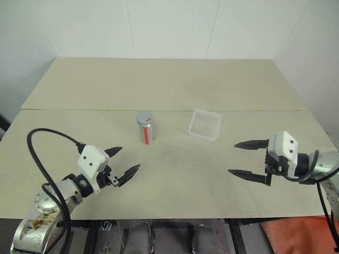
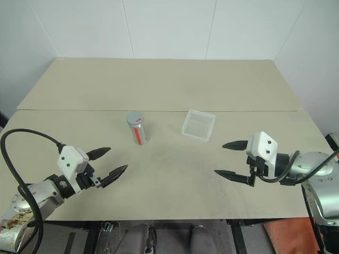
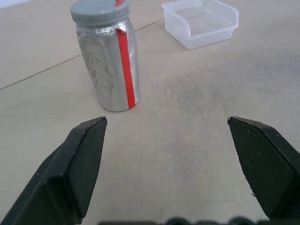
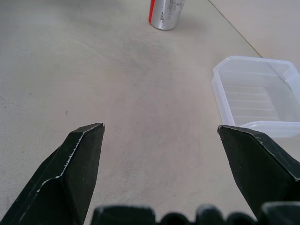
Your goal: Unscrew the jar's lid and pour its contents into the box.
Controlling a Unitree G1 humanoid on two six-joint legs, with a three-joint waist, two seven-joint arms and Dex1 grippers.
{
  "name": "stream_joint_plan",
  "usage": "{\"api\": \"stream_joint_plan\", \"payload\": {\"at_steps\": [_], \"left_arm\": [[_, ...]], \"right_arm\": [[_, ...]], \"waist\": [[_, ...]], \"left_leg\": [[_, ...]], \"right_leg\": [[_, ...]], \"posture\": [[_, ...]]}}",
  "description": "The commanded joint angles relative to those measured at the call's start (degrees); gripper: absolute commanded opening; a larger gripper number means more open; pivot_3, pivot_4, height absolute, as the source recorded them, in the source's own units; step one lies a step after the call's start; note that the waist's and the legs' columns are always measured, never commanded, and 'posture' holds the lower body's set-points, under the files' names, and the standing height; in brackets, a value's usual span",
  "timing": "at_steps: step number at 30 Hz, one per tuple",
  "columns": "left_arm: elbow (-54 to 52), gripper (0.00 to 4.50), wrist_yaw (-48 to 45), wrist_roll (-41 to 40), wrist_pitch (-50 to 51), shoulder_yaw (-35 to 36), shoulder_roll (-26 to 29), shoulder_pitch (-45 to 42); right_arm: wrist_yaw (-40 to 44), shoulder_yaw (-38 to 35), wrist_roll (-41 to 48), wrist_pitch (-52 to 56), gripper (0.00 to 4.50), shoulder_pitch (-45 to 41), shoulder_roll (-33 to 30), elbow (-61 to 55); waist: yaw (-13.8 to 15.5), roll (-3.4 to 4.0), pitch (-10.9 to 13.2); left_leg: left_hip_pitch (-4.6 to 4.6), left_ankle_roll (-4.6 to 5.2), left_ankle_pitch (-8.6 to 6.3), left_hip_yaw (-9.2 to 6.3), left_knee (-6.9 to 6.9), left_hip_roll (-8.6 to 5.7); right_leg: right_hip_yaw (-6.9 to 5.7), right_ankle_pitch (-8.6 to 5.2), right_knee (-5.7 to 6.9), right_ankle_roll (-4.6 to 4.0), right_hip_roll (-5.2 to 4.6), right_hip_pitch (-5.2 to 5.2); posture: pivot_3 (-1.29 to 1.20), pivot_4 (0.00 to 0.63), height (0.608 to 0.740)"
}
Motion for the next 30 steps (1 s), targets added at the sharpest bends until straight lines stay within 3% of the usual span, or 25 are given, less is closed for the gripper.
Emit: {"api": "stream_joint_plan", "payload": {"at_steps": [1,16,30], "left_arm": [[-1.17,4.47,0.07,0.46,-0.91,-0.04,0.12,-0.11],[0.32,4.47,2.65,2.4,-4.46,-2.17,-4.4,-2.57],[-0.39,4.47,2.2,4.0,-4.69,-2.68,-3.97,-1.36]], "right_arm": [[-0.1,-2.25,0.59,-1.24,4.5,-0.28,-0.6,-1.36],[-0.6,-0.6,0.13,-1.58,4.5,-2.12,0.28,-0.75],[-0.5,-0.23,-0.23,-2.09,4.5,-2.49,0.8,-0.38]], "waist": [[0.0,0.0,0.0],[0.01,0.0,0.0],[0.0,0.0,0.0]], "left_leg": [[0.0,0.0,0.0,0.0,0.0,0.0],[0.0,0.0,0.0,0.0,0.01,0.0],[0.01,0.0,0.0,-0.01,0.0,0.0]], "right_leg": [[0.0,0.0,0.0,0.0,0.0,0.0],[0.0,0.0,0.0,0.0,0.0,0.02],[0.0,0.0,0.0,0.0,0.0,0.03]], "posture": [[0.0,0.15,0.74],[0.0,0.15,0.74],[0.0,0.15,0.74]]}}
